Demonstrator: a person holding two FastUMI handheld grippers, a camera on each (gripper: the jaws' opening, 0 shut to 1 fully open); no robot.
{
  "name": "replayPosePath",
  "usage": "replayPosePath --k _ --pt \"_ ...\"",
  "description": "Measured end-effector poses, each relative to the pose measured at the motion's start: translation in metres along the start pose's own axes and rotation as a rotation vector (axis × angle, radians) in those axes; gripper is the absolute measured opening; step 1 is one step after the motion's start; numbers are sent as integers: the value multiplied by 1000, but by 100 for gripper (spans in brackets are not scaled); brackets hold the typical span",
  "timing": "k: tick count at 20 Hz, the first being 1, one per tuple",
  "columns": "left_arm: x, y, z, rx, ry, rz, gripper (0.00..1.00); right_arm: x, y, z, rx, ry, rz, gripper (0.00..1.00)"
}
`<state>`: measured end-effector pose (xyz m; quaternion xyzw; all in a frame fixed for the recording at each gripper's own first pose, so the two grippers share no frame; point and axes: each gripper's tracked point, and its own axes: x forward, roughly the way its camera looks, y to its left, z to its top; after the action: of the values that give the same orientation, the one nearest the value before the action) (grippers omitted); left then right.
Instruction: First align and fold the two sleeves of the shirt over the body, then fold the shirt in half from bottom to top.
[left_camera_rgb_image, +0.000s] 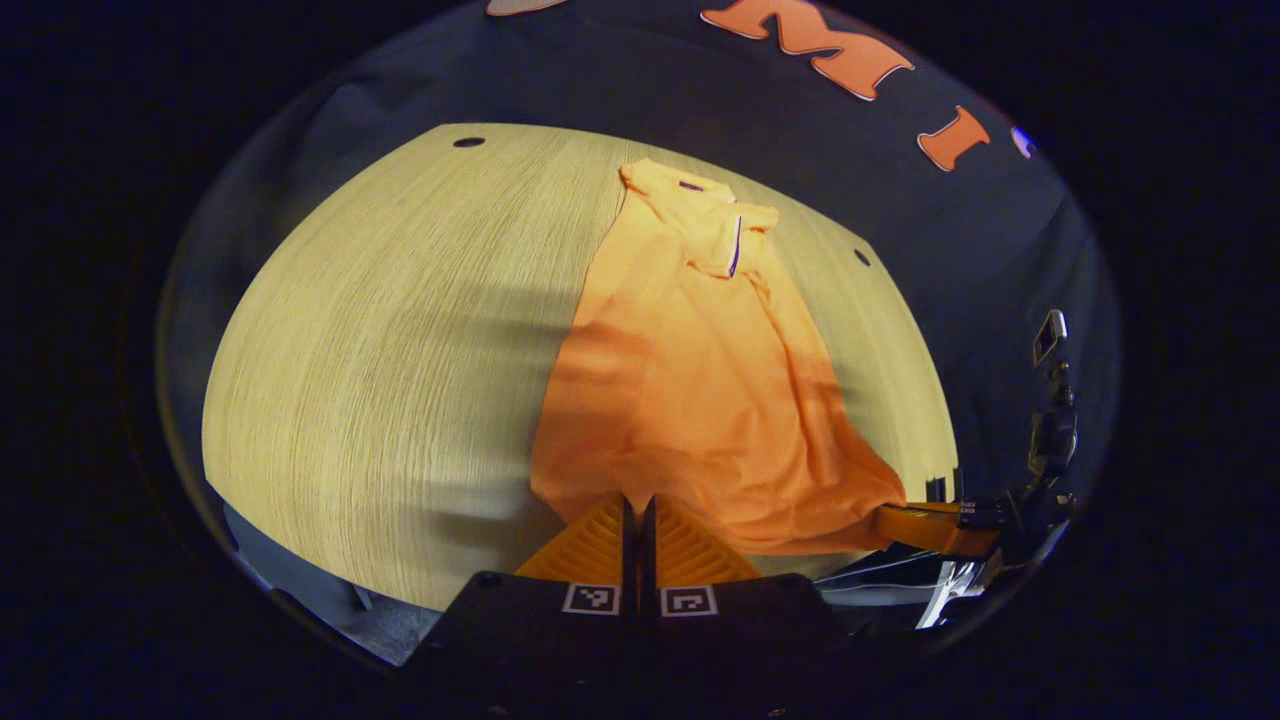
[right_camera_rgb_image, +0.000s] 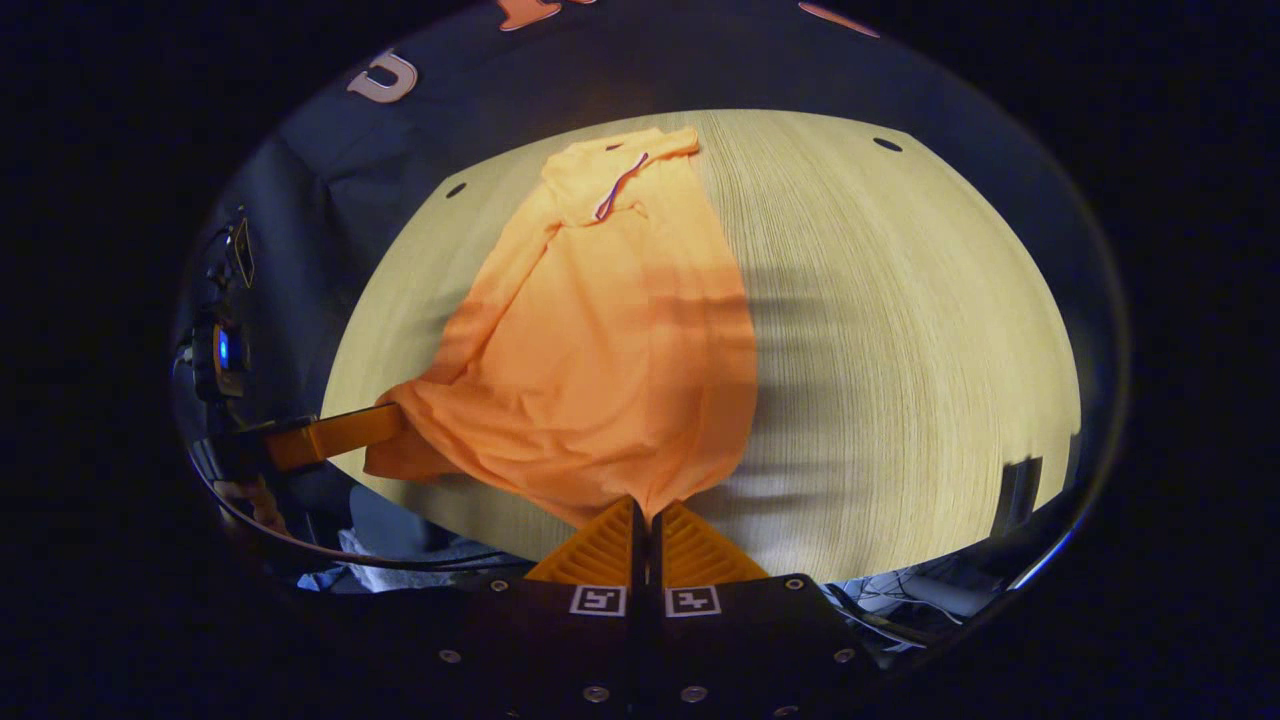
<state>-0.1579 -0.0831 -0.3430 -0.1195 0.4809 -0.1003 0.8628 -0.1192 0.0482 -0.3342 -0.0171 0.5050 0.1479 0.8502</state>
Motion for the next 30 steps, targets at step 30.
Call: replayPosePath --k 30 --pt "185 38 353 22 -222 75 1 148 -58 403 -76 -424 -136 3"
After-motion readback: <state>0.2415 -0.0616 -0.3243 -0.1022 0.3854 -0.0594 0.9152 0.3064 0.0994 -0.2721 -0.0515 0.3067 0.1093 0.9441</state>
